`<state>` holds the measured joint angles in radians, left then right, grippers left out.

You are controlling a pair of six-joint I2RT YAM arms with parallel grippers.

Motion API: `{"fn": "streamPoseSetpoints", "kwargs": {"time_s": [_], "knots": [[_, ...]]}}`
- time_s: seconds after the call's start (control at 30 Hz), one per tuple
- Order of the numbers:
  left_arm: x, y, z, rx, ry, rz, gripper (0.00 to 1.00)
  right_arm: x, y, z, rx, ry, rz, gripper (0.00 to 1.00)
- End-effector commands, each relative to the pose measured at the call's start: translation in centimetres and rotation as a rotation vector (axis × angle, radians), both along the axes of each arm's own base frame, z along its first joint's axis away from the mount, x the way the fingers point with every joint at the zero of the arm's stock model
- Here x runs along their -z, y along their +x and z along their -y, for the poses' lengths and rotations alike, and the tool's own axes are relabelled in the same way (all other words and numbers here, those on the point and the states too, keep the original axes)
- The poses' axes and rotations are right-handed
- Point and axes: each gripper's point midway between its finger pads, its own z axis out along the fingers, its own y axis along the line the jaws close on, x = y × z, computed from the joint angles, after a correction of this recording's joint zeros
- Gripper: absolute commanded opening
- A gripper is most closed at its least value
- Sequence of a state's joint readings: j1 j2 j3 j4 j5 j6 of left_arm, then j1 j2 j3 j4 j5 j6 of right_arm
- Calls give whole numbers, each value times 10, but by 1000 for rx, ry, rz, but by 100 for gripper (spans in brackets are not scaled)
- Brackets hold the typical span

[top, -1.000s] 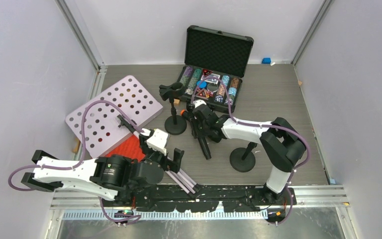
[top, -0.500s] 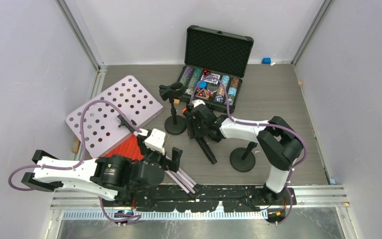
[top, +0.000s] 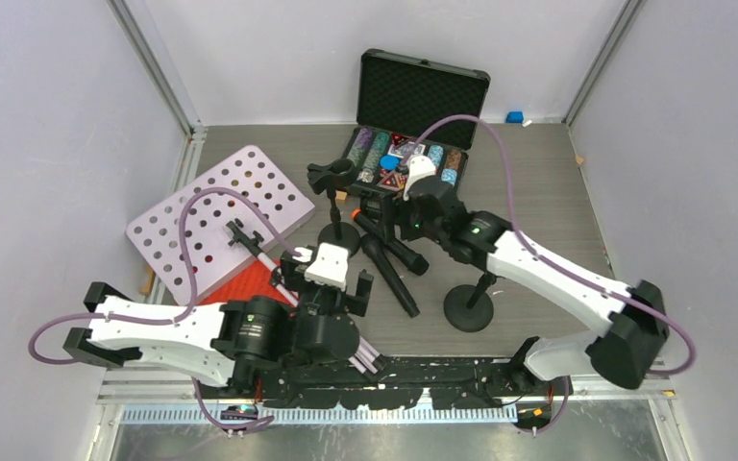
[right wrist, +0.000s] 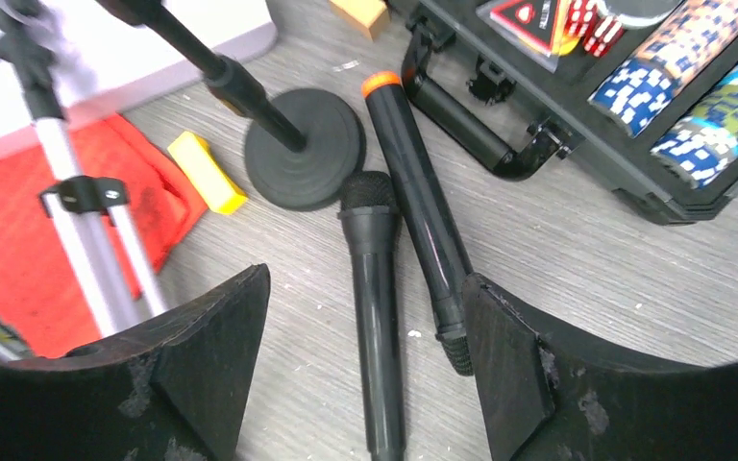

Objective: Pack up the instrument practice props
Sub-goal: Reset both arms

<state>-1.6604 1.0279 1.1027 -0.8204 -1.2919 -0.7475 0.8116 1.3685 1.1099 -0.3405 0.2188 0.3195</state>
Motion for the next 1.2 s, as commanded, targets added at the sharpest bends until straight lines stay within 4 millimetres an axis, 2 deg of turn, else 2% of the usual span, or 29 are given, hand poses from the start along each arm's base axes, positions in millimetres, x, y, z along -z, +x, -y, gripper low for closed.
{"fn": "streamPoseSetpoints", "kwargs": {"time_s": [0.0,0.17,0.27,0.3,0.4,0.43,0.47,0.5,0.6,0.67,0.77,0.83,1.0,1.07,1.17], "knots": [[-42,10,8,-114,23,137,100,-64,-14,22,4,89,38,79],[-54,8,50,-115,137,183,100,-104,-28,50,35,169,14,80],[-60,8,74,-43,221,174,100,-120,-22,71,85,191,-8,80],[-66,11,79,-31,226,167,100,-119,-24,75,90,191,-38,80],[-68,35,83,19,221,90,100,-136,-18,92,121,228,-42,80],[-70,48,79,23,194,50,100,-136,-19,95,123,228,-59,81],[-75,59,74,28,160,20,100,-145,-14,105,148,239,-47,81],[-84,71,63,6,127,8,100,-142,-13,115,174,235,-71,81],[-120,92,17,-65,20,24,100,-154,-17,138,227,253,-71,81],[-140,91,-17,-104,-36,50,100,-161,-21,160,291,242,-45,81],[-155,77,-61,-125,-116,80,100,-169,-29,187,379,199,3,81],[-152,68,-88,-153,-191,83,100,-174,-36,209,459,151,59,82],[-134,53,-129,-209,-298,61,100,-187,-53,225,508,157,160,89],[-126,52,-135,-227,-297,51,100,-186,-55,229,521,154,173,93],[-117,53,-132,-232,-274,39,100,-185,-57,231,525,147,175,95]]}}
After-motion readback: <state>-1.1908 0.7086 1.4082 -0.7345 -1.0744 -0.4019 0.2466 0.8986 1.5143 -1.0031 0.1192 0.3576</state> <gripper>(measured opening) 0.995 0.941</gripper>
